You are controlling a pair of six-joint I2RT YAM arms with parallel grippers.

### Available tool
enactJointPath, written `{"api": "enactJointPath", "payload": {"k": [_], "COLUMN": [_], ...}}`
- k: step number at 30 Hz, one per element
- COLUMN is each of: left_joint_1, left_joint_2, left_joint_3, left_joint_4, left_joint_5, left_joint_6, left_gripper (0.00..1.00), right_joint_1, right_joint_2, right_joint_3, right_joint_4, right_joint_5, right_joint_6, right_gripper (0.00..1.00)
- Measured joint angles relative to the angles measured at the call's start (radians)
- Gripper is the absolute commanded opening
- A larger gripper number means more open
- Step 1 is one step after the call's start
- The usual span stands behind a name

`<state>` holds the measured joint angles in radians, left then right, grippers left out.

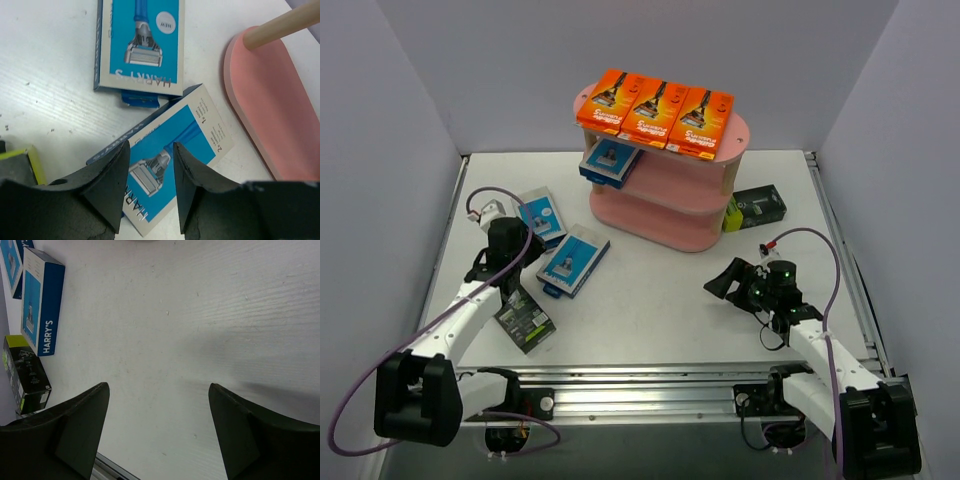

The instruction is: Place and organize the shaving razors onto the shelf

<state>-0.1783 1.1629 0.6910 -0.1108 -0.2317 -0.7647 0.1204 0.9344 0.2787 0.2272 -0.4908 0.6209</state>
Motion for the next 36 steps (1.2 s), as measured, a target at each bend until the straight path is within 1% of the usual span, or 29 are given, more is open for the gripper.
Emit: {"api": "enactJointPath", "payload": {"k": [5, 7, 10, 13, 21, 30, 36], "left_joint_1": [0.010, 0.011, 0.011, 0.011, 0.011, 0.011, 0.011], "left_joint_2": [0.109, 0.179, 0.249, 0.286, 0.396, 0.474, 0.521], "left_joint_3": [0.059, 0.097, 0.113, 0.114, 0.159, 0.168, 0.171], "left_joint_4": [0.061, 0.088, 0.139, 0.167, 0.197, 0.212, 0.235], "left_joint_5": [0.033, 0.068, 0.126, 0.165, 0.235, 0.297, 0.308], "left_joint_6": [0.090, 0.122, 0.164, 0.192, 0.247, 0.273, 0.275], "left_gripper": [0.49, 0.49, 0.49, 0.52, 0.55, 0.57, 0.58], "right_joint_1": [0.000, 0.000, 0.000, 0.000, 0.000, 0.000, 0.000], "right_joint_2": [-0.012, -0.024, -0.041, -0.043, -0.043, -0.043, -0.043], "right_joint_3": [0.000, 0.000, 0.000, 0.000, -0.001, -0.002, -0.002], "right_joint_4": [-0.001, -0.001, 0.000, -0.001, 0.000, 0.000, 0.000], "right_joint_5": [0.000, 0.001, 0.000, 0.000, 0.000, 0.000, 0.000], "right_joint_6": [0.000, 0.000, 0.000, 0.000, 0.000, 0.000, 0.000], "right_gripper": [0.76, 0.76, 0.76, 0.76, 0.77, 0.77, 0.77]}}
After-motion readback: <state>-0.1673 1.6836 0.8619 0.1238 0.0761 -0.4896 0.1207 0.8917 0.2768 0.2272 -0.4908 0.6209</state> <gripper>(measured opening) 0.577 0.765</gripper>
